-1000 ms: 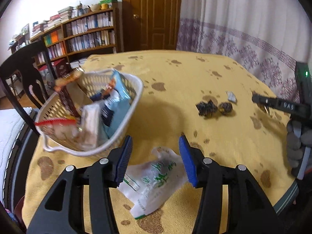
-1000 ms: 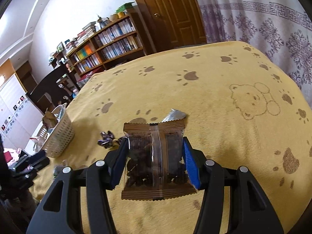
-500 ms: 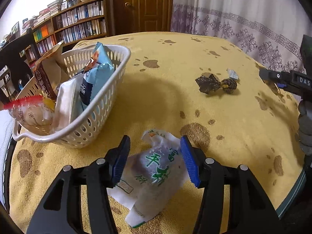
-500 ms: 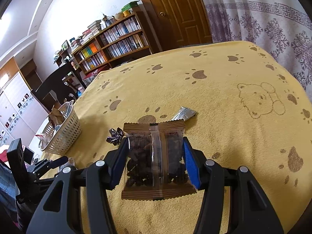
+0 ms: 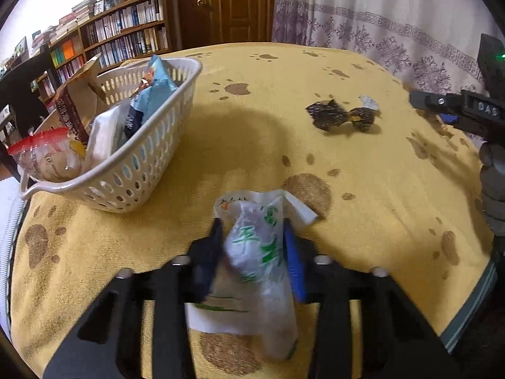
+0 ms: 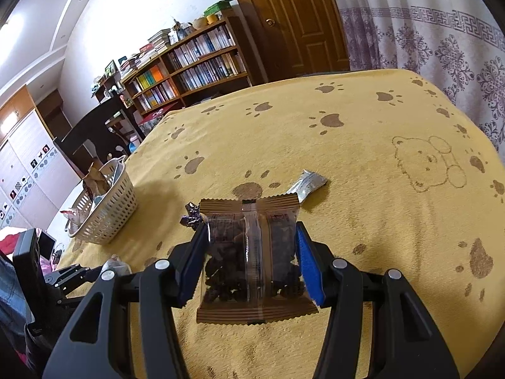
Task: Organize snacks
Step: 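Lower the white bag into the basket and open the left tool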
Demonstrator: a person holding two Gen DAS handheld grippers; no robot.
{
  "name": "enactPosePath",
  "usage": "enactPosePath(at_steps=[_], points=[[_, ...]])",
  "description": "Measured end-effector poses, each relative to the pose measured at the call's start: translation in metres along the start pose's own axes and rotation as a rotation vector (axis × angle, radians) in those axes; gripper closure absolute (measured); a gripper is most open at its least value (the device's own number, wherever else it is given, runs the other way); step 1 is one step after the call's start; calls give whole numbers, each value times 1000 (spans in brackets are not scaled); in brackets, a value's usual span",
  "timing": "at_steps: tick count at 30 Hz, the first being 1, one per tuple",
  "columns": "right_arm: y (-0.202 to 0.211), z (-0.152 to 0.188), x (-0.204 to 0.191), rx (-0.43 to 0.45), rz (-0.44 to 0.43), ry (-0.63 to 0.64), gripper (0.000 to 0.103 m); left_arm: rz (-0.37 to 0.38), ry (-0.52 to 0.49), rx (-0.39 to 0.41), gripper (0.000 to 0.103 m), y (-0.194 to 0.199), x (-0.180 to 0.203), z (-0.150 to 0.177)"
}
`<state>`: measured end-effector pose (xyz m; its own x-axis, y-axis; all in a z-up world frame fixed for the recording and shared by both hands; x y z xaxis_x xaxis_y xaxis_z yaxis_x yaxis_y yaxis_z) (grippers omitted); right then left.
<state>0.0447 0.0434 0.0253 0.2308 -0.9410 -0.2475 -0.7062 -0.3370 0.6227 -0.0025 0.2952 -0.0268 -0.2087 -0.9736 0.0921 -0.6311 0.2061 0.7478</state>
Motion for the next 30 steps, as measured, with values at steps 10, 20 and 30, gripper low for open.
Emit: enactPosePath(at_steps=[10, 20, 30], points=[[7, -3, -2, 19, -6, 1, 49, -18, 18, 116, 74, 39, 3, -22], [7, -1, -7, 14, -14, 9, 49, -74, 70, 271, 74, 94, -26, -63], [2, 2, -9, 1, -13, 10, 49, -166, 205, 326, 73, 83, -88, -100]])
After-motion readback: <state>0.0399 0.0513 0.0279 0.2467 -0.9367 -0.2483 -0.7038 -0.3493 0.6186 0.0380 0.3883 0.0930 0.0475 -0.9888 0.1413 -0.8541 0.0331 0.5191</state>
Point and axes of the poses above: each gripper's, at about its wrist camera, not at the fingertips, and y roughly against the way its jaws point, x to its right, z to its underside, the point moved 5 cm from there along -y, roughly the way its jaws point, and after that the axes turned 7 degrees about y, right-handed, at the moved point
